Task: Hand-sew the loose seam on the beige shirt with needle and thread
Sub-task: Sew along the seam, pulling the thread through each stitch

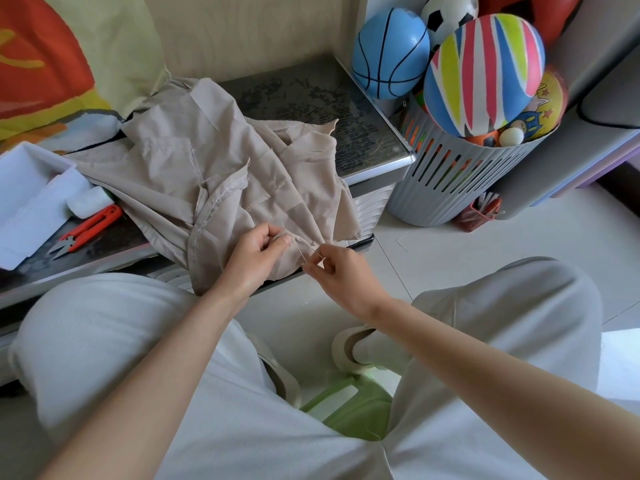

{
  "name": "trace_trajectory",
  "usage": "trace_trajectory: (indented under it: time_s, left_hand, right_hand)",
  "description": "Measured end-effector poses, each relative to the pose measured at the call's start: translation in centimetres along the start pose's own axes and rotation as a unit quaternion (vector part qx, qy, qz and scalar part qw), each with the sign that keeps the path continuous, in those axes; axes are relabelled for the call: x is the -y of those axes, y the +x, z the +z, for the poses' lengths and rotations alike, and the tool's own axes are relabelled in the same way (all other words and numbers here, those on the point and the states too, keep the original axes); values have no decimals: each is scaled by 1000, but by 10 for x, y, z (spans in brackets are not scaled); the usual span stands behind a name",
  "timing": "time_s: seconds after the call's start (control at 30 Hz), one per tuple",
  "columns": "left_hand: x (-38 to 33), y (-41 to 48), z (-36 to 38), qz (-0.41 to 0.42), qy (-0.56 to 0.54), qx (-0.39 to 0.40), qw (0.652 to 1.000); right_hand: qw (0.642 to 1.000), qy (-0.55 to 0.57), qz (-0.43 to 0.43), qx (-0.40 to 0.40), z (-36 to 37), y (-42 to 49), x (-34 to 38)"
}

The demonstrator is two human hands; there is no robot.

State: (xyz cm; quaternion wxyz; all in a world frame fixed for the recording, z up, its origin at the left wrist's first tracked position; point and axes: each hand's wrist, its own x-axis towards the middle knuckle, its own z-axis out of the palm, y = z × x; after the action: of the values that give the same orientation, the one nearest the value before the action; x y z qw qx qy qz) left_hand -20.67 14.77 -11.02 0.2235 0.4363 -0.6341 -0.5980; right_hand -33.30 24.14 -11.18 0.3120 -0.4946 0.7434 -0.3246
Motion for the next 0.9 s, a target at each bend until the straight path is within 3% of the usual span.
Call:
trace_trajectory:
  time_s: [0.3, 0.5, 0.6, 0.73, 0.8, 0.9]
  left_hand:
    - [-1, 0, 1, -4, -10, -7, 1000]
    - [-2, -2, 2, -2, -6, 0, 1000]
    - [-2, -1, 2, -2, -3, 2, 1000]
    - [-1, -2, 2, -6, 10, 41, 999]
    - [-1, -3, 2, -13, 11, 76, 997]
    - [-4, -5, 1, -27, -3, 116, 993]
  right_hand:
    - [984, -110, 56, 129, 1, -17, -29]
    - [978, -142, 59, 140, 2, -16, -37]
    - [990, -108, 36, 81, -3, -13, -34]
    - [999, 29, 4, -34, -13, -5, -12]
    - [996, 86, 14, -18, -18, 2, -2]
    - [991, 110, 13, 80, -23, 10, 7]
